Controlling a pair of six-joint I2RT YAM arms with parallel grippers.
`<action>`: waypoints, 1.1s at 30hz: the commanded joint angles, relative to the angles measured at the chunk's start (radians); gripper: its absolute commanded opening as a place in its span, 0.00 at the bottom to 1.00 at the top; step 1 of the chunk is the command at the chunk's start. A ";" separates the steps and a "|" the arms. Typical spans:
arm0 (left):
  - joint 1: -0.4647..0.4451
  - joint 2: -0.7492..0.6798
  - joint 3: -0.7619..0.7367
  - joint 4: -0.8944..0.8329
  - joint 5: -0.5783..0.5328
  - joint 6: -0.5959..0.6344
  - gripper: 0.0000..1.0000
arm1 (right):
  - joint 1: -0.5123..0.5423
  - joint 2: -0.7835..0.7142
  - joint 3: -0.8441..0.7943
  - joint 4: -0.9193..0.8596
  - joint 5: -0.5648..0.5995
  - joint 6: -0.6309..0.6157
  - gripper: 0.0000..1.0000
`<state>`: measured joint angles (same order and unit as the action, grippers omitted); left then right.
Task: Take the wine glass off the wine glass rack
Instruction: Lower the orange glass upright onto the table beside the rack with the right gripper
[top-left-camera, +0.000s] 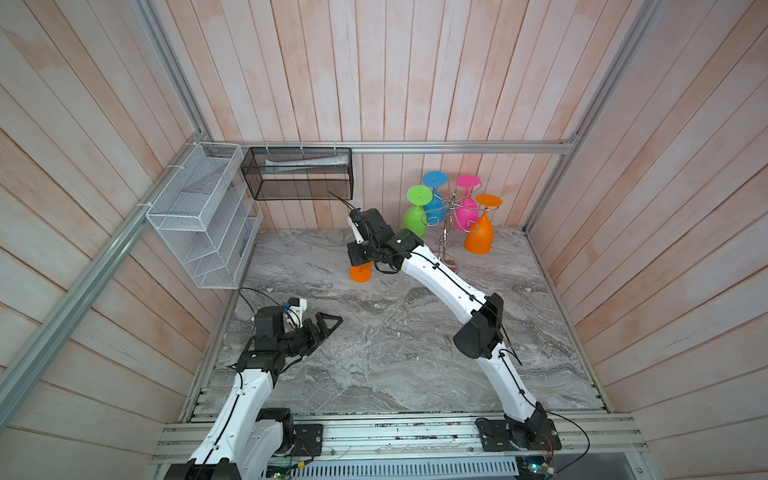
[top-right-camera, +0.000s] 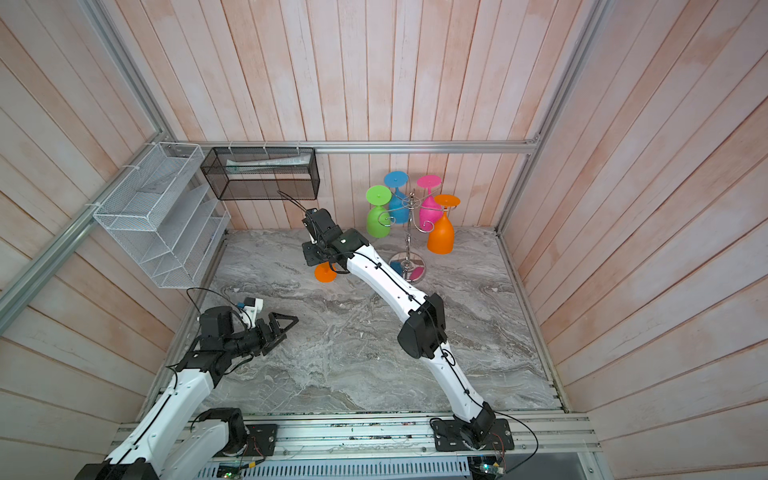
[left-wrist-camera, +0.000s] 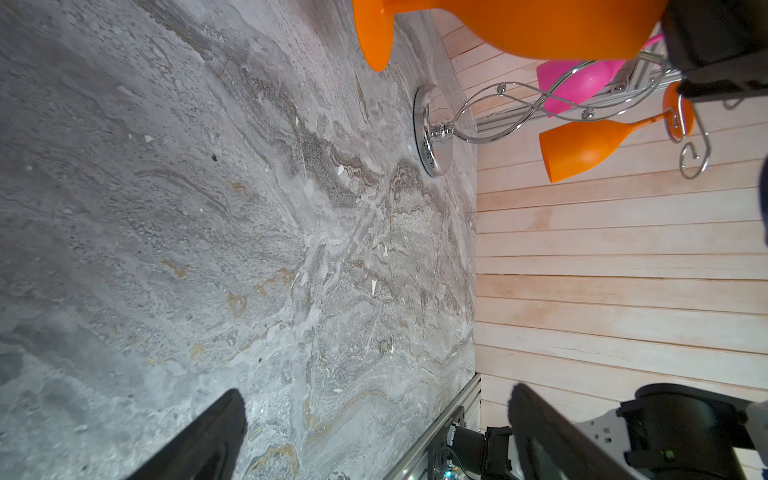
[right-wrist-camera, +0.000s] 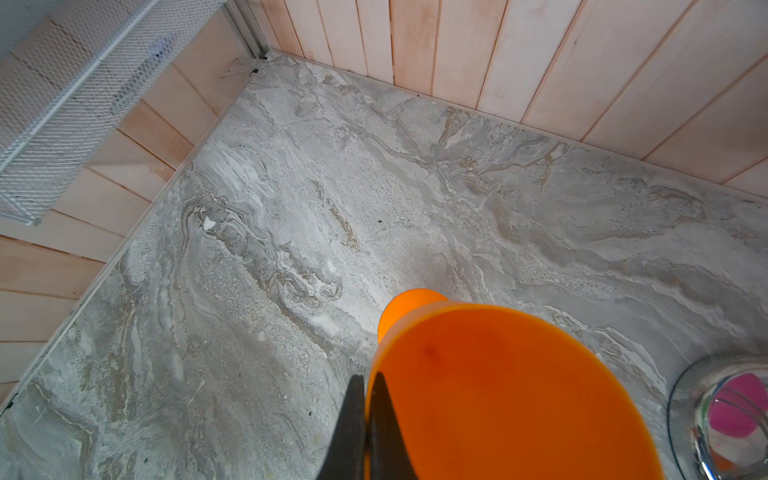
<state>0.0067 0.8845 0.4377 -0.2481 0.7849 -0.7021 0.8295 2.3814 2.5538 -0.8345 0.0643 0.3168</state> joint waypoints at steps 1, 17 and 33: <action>-0.008 -0.011 0.002 0.017 0.017 0.021 0.99 | -0.013 0.030 0.028 0.005 -0.020 -0.012 0.00; -0.025 -0.006 -0.010 0.038 0.029 0.015 0.99 | -0.036 0.103 0.029 0.068 0.029 -0.015 0.00; -0.027 -0.005 -0.016 0.056 0.039 0.010 0.99 | -0.036 0.126 0.030 0.069 0.050 -0.020 0.00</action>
<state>-0.0143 0.8841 0.4358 -0.2165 0.8066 -0.7002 0.7975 2.4901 2.5542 -0.7670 0.0921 0.3088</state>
